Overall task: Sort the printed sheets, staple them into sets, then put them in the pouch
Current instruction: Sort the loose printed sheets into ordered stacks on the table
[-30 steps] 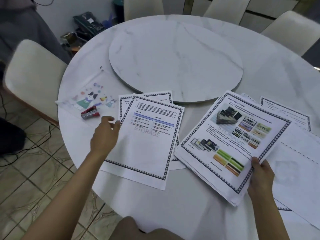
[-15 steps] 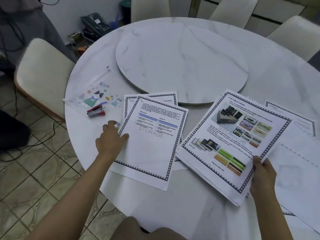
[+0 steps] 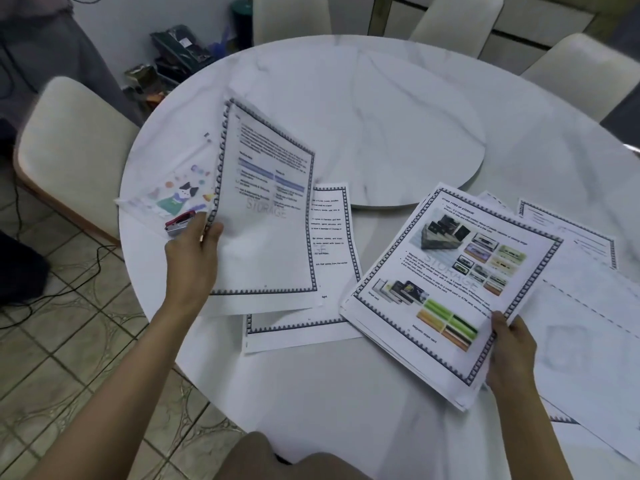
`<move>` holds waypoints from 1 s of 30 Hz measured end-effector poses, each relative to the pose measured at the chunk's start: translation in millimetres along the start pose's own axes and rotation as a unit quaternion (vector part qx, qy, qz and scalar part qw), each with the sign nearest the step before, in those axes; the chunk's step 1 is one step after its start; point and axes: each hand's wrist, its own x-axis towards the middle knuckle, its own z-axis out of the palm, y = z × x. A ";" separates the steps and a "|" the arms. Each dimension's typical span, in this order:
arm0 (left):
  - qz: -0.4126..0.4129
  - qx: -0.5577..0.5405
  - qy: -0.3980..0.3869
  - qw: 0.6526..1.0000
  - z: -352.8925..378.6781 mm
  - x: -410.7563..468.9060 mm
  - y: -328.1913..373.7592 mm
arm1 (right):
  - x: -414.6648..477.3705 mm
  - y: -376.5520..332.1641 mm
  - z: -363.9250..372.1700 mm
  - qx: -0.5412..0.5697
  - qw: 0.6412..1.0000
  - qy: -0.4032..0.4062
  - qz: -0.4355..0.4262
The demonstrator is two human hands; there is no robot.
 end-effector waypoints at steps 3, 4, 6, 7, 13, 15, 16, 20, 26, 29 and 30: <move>-0.009 -0.061 -0.021 0.998 -5.1 5.3 8.3 | -1.6 0.4 4.7 -0.014 1.000 -0.007 0.002; -0.013 -0.082 -0.034 0.996 -5.9 5.9 12.2 | -1.5 0.7 6.5 -0.014 1.000 -0.013 0.006; -0.016 -0.108 -0.054 0.993 -6.1 6.1 20.8 | -2.1 1.9 10.8 -0.012 0.999 -0.028 0.020; -0.013 -0.119 -0.062 0.991 -5.8 5.8 25.2 | -1.6 3.6 12.7 -0.012 0.999 -0.035 0.029; -0.030 -0.199 -0.126 0.971 -1.5 10.2 33.1 | -5.8 14.0 25.6 -0.012 0.992 -0.098 0.074; -0.055 -0.222 -0.157 0.961 5.1 8.0 35.9 | -10.6 15.9 30.1 -0.015 0.989 -0.122 0.086; -0.067 -0.233 -0.172 0.955 10.0 4.7 36.5 | -12.4 16.6 32.2 -0.015 0.986 -0.135 0.094; -0.114 -0.226 -0.246 0.936 33.1 -15.6 29.8 | -19.2 18.1 39.0 -0.021 0.975 -0.178 0.132; -0.134 -0.114 -0.284 0.943 59.0 -51.5 12.5 | -31.1 25.2 37.1 -0.003 0.958 -0.248 0.145; -0.158 -0.124 -0.281 0.938 63.3 -67.4 11.2 | -33.5 27.6 37.7 -0.012 0.963 -0.243 0.120; -0.167 -0.134 -0.287 0.934 63.8 -71.7 11.5 | -34.6 27.4 39.0 -0.017 0.964 -0.238 0.115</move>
